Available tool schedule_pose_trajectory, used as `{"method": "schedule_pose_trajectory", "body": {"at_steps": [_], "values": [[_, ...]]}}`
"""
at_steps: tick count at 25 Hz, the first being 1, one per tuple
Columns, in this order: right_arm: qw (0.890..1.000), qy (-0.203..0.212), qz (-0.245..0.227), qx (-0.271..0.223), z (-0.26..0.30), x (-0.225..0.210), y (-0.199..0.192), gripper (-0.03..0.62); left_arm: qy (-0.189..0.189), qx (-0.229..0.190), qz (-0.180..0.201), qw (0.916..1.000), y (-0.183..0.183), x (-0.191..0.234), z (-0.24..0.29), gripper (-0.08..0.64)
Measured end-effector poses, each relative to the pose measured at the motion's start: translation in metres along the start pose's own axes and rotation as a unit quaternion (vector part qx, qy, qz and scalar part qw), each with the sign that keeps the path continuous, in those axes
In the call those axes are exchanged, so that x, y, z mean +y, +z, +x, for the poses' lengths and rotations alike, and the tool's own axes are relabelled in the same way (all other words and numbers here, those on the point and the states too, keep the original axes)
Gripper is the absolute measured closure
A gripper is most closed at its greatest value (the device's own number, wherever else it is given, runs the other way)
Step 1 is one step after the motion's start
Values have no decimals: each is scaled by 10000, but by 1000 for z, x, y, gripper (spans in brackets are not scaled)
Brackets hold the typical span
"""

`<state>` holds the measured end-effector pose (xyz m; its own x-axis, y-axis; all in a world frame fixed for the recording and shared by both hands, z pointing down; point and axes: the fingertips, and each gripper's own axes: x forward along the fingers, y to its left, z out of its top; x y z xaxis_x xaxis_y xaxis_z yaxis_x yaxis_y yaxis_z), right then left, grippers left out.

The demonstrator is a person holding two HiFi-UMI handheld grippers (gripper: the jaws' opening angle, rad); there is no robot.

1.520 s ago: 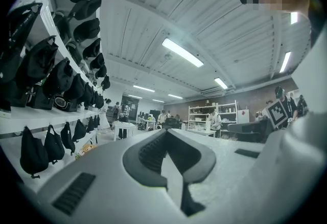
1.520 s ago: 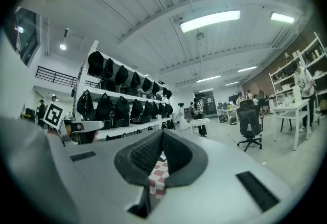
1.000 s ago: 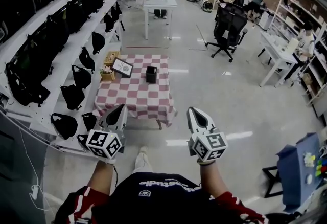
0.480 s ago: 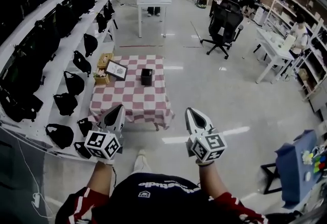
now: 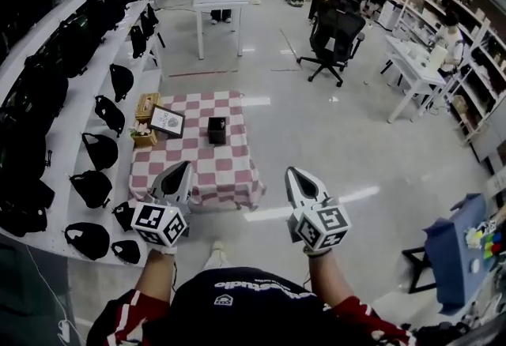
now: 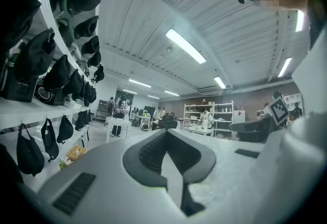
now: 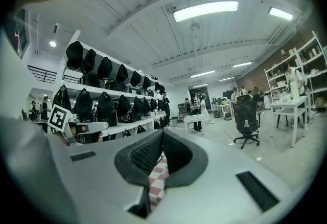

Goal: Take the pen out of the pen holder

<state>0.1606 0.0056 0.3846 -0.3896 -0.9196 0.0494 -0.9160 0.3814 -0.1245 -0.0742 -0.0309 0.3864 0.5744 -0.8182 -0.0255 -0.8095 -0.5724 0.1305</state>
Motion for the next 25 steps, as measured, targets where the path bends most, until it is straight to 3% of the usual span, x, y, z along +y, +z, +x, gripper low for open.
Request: {"method": "schedule_pose_trajectory", "body": {"at_steps": [11, 25], "values": [[9998, -173, -93, -4, 83, -17, 14, 589, -340, 68, 2, 9994, 7, 55, 77, 555], [9986, -487, -182, -18, 161, -4, 22, 589, -752, 118, 6, 9971, 11, 127, 126, 555]]}}
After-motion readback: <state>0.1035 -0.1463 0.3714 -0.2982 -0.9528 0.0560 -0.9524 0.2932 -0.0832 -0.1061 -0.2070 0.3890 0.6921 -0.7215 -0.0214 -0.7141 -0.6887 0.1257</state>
